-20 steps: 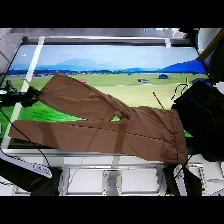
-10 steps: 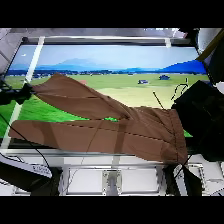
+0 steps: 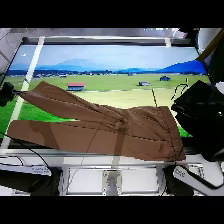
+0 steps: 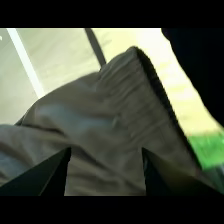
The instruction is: Fold the clothes and pants, and hang the long-sleeved shirts on hangers.
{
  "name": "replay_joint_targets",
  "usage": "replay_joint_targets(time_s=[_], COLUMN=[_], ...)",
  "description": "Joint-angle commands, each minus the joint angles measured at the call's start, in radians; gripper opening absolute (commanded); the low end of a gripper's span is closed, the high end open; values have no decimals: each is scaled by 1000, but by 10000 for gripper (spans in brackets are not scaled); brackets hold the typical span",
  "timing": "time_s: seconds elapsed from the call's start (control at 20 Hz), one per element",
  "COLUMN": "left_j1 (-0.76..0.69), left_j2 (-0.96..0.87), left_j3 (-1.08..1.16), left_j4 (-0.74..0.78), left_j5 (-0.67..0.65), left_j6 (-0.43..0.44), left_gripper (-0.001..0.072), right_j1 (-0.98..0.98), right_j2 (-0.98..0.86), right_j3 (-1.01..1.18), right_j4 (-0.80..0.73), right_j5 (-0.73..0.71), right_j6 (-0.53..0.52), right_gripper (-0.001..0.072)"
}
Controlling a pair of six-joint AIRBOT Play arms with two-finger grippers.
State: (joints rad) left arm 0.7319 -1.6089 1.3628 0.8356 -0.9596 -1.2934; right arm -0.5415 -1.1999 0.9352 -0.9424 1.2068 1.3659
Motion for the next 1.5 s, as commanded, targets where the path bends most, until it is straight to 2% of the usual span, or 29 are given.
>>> replay_joint_targets(time_s=[0.0,0.25,0.4,0.55,0.6,0.65,0.7,0.75,0.85,1.0,1.2,1.3,1.45], left_j1=[-4,-8,-9,-9,-9,-10,-9,-9,-6,6,21,19,16], left_j2=[6,6,6,6,6,6,6,6,6,14,32,37,37], left_j3=[1,1,1,1,1,1,1,1,1,1,1,1,0], left_j4=[12,13,17,17,17,17,17,17,19,87,227,231,263], left_j5=[-29,-44,-51,-60,-63,-63,-63,-63,-78,-95,-103,-80,-63], left_j6=[0,0,0,0,0,0,0,0,0,0,-35,-38,-41], left_gripper=[7,7,7,7,7,7,7,7,7,7,7,7,6], right_j1=[64,116,127,155,165,178,190,198,199,180,159,162,162], right_j2=[-237,-390,-405,-409,-409,-409,-409,-409,-409,-409,-411,-422,-447], right_j3=[110,210,210,210,210,210,210,211,228,301,339,339,338], right_j4=[-20,-127,-123,-124,-124,-123,-119,-109,-77,-82,-121,-129,-136], right_j5=[-51,-36,-9,-75,-100,-114,-122,-142,-206,-320,-369,-371,-414], right_j6=[-5,-32,-105,-130,-131,-143,-170,-175,-172,-85,11,21,145], right_gripper=[515,514,508,507,487,333,124,33,32,32,31,32,31])
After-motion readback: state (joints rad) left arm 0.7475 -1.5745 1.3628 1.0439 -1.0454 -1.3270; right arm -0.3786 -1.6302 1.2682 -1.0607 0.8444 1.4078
